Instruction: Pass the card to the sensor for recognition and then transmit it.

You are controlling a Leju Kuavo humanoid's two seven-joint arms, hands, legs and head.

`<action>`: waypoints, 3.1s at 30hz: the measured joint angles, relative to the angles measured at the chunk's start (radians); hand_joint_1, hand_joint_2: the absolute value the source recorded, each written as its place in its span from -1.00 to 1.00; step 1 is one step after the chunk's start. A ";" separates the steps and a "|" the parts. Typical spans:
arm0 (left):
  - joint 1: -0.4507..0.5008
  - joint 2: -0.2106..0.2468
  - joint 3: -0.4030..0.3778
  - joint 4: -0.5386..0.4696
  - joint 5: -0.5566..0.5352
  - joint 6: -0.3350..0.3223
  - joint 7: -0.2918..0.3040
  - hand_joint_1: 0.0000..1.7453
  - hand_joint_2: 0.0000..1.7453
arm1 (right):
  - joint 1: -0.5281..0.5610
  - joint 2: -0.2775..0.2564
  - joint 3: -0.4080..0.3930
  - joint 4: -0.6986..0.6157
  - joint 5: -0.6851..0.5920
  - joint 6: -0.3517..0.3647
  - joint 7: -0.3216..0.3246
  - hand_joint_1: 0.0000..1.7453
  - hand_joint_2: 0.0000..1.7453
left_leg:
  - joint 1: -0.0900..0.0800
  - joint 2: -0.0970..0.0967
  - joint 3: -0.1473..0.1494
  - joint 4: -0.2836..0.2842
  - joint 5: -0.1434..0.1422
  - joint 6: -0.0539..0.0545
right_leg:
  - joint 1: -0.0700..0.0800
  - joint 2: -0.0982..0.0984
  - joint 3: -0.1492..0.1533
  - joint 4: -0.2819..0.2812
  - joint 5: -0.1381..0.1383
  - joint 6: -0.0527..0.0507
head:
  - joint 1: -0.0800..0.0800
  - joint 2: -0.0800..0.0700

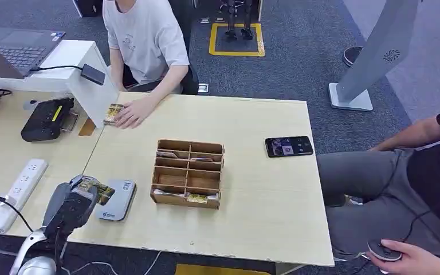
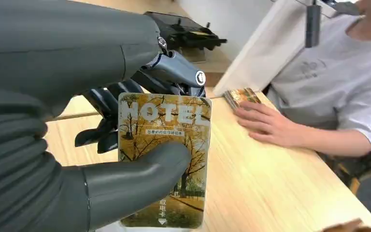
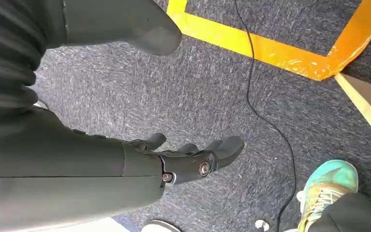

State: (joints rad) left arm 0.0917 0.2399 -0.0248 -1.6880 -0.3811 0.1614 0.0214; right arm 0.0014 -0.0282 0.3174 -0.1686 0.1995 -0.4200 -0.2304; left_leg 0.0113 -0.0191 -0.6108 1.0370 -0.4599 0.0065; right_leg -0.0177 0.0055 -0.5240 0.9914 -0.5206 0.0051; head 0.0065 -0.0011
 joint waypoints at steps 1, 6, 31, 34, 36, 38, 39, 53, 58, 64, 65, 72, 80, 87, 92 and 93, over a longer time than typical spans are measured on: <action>0.000 -0.004 0.001 0.007 -0.003 0.005 0.002 1.00 1.00 | 0.000 0.000 0.000 0.000 0.000 0.000 0.001 -1.00 1.00 | 0.000 0.000 0.000 0.000 0.000 0.000 | 0.000 0.000 0.000 0.000 0.000 0.000 | 0.000 0.000; 0.000 -0.016 0.003 0.032 -0.005 0.009 0.003 1.00 1.00 | 0.000 0.000 0.000 0.000 0.000 0.000 0.003 -1.00 1.00 | 0.000 0.000 0.000 0.000 0.000 0.000 | 0.000 0.000 0.001 0.000 0.000 0.000 | 0.000 0.000; -0.045 -0.090 0.032 0.161 0.171 0.134 -0.034 1.00 1.00 | -0.002 0.008 0.001 -0.001 0.022 -0.004 0.025 -1.00 1.00 | 0.000 0.000 0.000 0.000 0.000 0.000 | 0.000 0.000 0.000 0.000 0.000 0.000 | 0.000 0.000; -0.062 -0.101 0.029 0.181 0.172 0.141 -0.036 1.00 1.00 | -0.005 0.008 0.002 -0.002 0.023 -0.004 0.026 -1.00 1.00 | 0.000 0.000 0.000 0.000 0.000 0.000 | 0.000 0.000 0.001 0.000 0.000 0.000 | 0.000 0.000; -0.073 -0.105 0.025 0.193 0.172 0.147 -0.036 1.00 1.00 | -0.007 0.008 0.002 -0.005 0.023 -0.004 0.026 -1.00 1.00 | 0.000 0.000 0.000 0.000 0.000 0.000 | 0.000 0.000 0.001 0.000 0.000 0.000 | 0.000 0.000; -0.081 -0.107 0.021 0.206 0.172 0.150 -0.035 1.00 1.00 | -0.010 0.009 0.002 -0.005 0.025 -0.004 0.030 -1.00 1.00 | 0.000 0.000 0.000 0.000 0.000 0.000 | 0.000 0.000 0.001 0.000 0.000 0.000 | 0.000 0.000; -0.082 -0.108 0.019 0.211 0.172 0.150 -0.035 1.00 1.00 | -0.010 0.009 0.002 -0.005 0.026 -0.005 0.032 -1.00 1.00 | 0.000 0.000 0.000 0.000 0.000 0.000 | 0.000 0.000 0.001 0.000 0.000 0.000 | 0.000 0.000; -0.129 -0.132 -0.046 0.254 0.156 0.151 -0.003 1.00 1.00 | -0.025 0.018 0.008 -0.021 0.043 0.008 0.060 -1.00 1.00 | 0.000 0.000 0.000 0.000 0.000 0.000 | 0.000 0.000 0.001 0.000 0.001 -0.001 | 0.000 0.000; -0.104 -0.128 -0.053 0.256 0.171 0.171 0.000 1.00 1.00 | -0.029 0.027 0.023 -0.032 0.074 0.008 0.077 -1.00 1.00 | 0.000 0.000 0.000 0.000 0.000 0.000 | 0.000 0.000 0.001 0.000 0.001 -0.001 | 0.000 0.000; -0.074 -0.116 -0.053 0.256 0.174 0.174 0.000 1.00 1.00 | -0.032 0.036 0.035 -0.039 0.080 0.008 0.089 -1.00 1.00 | 0.000 0.000 0.000 0.000 0.000 0.000 | 0.000 0.000 0.001 0.000 0.000 -0.001 | -0.001 0.000; -0.070 -0.115 -0.053 0.256 0.172 0.177 0.000 1.00 1.00 | -0.032 0.037 0.036 -0.039 0.083 0.008 0.092 -1.00 1.00 | 0.000 0.000 0.000 0.000 0.000 0.000 | 0.000 -0.001 0.001 0.000 0.000 -0.001 | 0.000 0.000; -0.038 -0.113 -0.034 0.257 0.138 0.199 0.000 1.00 1.00 | -0.033 0.043 0.050 -0.045 0.094 0.008 0.094 -1.00 1.00 | 0.000 0.000 0.000 0.000 0.000 0.000 | 0.000 -0.001 0.001 0.000 0.000 -0.001 | 0.000 0.000; -0.010 -0.113 -0.002 0.261 0.122 0.213 -0.001 1.00 1.00 | -0.035 0.052 0.060 -0.051 0.104 0.007 0.101 -1.00 1.00 | 0.000 0.000 0.000 0.000 0.000 0.000 | 0.000 -0.001 0.001 0.000 0.000 -0.001 | 0.000 0.000; -0.005 -0.113 0.012 0.262 0.108 0.213 -0.001 1.00 1.00 | -0.035 0.054 0.060 -0.054 0.106 0.007 0.103 -1.00 1.00 | 0.000 0.000 0.000 0.000 0.000 0.000 | 0.000 -0.001 0.001 0.001 0.000 -0.001 | 0.000 0.000; 0.001 -0.113 0.030 0.266 0.100 0.213 -0.001 1.00 1.00 | -0.035 0.056 0.060 -0.054 0.109 0.006 0.109 -1.00 1.00 | 0.000 0.000 0.000 0.000 0.000 0.000 | 0.000 -0.001 0.001 0.001 0.000 -0.001 | 0.000 0.000; 0.002 -0.113 0.031 0.268 0.099 0.213 -0.001 1.00 1.00 | -0.035 0.057 0.061 -0.054 0.109 0.006 0.109 -1.00 1.00 | 0.000 0.000 0.000 0.000 0.000 0.000 | 0.000 -0.001 0.001 0.001 0.000 -0.001 | 0.000 0.000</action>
State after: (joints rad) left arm 0.0937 0.1266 0.0057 -1.4202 -0.2819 0.3746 0.0202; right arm -0.0335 0.0286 0.3780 -0.2224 0.3086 -0.4135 -0.1217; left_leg 0.0115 -0.0195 -0.6111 1.0367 -0.4598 0.0063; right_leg -0.0173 0.0049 -0.5227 0.9919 -0.5203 0.0040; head 0.0061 -0.0011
